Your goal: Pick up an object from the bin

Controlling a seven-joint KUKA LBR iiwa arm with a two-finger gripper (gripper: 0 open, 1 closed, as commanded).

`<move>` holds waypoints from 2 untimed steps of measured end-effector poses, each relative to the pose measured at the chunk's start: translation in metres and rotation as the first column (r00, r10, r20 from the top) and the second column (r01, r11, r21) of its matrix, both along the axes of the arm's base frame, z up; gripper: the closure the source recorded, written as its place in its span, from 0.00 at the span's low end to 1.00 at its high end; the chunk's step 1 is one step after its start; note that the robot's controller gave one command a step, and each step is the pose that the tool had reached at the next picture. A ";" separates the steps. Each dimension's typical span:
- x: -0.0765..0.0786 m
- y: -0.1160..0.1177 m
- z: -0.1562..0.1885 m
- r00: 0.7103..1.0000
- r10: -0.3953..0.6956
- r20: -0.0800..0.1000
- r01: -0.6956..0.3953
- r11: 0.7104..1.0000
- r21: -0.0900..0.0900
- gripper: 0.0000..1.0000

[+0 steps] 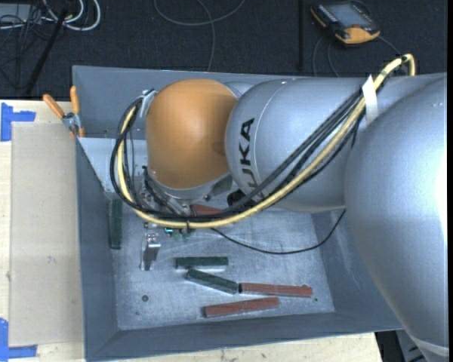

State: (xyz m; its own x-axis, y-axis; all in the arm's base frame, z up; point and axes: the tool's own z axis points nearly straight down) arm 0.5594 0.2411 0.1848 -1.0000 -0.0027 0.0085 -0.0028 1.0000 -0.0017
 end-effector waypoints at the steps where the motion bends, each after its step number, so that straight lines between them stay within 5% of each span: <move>1: 0.002 -0.001 0.005 1.000 -0.004 0.007 0.004 1.000 0.002 0.00; 2: 0.030 -0.047 -0.032 1.000 0.013 0.011 -0.013 1.000 0.004 0.00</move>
Offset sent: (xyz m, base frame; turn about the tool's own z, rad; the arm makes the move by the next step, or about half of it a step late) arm 0.0404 -0.0691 -0.0485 -0.0101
